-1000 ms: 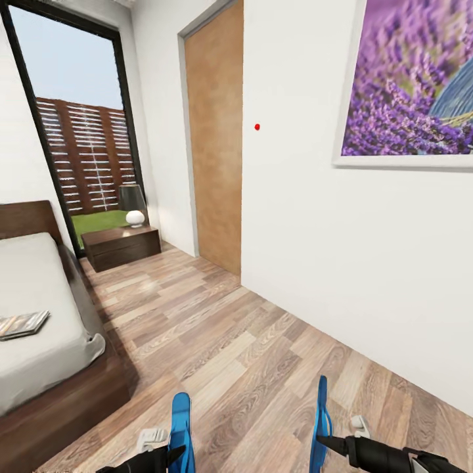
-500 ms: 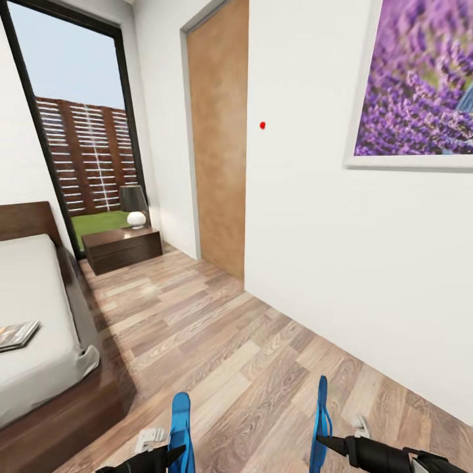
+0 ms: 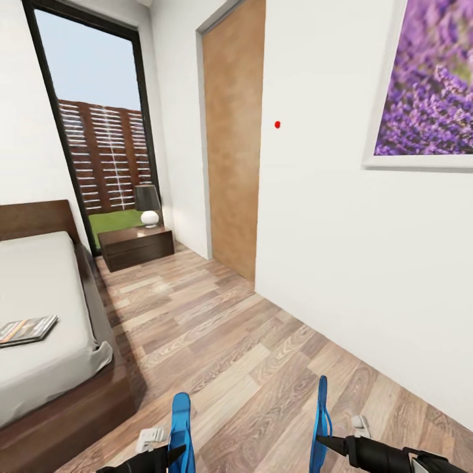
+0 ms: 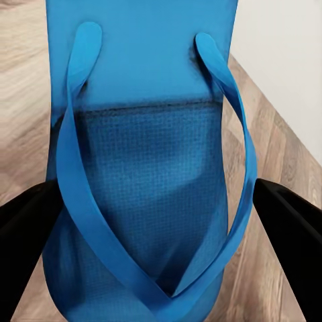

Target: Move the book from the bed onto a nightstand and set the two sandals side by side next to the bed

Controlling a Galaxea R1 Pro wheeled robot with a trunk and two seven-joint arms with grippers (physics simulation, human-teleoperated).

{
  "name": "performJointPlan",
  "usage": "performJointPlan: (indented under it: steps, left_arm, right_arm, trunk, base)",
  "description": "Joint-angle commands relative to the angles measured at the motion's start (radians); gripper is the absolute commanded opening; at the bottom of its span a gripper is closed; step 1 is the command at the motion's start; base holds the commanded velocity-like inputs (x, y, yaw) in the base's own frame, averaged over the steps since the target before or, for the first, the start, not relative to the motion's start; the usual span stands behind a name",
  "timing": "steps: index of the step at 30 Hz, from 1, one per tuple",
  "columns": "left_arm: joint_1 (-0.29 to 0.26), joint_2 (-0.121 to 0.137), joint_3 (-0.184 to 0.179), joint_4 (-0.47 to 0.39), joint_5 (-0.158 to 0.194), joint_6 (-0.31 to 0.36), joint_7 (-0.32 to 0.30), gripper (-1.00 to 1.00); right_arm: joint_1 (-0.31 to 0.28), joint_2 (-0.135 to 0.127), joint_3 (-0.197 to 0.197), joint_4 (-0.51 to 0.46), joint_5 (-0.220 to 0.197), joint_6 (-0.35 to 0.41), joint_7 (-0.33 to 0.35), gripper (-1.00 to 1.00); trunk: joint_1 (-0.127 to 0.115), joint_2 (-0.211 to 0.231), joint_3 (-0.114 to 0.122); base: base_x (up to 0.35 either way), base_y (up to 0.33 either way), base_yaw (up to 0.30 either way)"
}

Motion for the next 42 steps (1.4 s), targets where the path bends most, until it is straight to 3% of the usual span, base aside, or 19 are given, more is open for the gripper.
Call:
performJointPlan:
  steps: [1,21,42]
  left_arm:
    - [-0.001,-0.001,0.002,0.001,0.004,0.003,-0.004,-1.0]
    - [-0.001,-0.007,0.002,0.001,0.004,0.003,-0.004,-1.0]
    - [-0.001,-0.008,0.002,0.001,0.004,0.003,-0.004,-1.0]
  right_arm:
    - [0.0,0.0,0.008,0.0,-0.009,0.006,0.003,-1.0]
    - [0.0,0.0,0.008,0.0,-0.01,0.006,0.003,-1.0]
    - [0.0,0.0,0.008,0.0,-0.009,0.006,0.003,-1.0]
  trunk:
    - [0.0,0.0,-0.001]
    - [0.0,0.0,-0.002]
    - [0.0,0.0,-0.033]
  base:
    - [0.04,-0.156,0.029]
    - [0.032,-0.063,0.002]
    - [0.0,0.0,0.0]
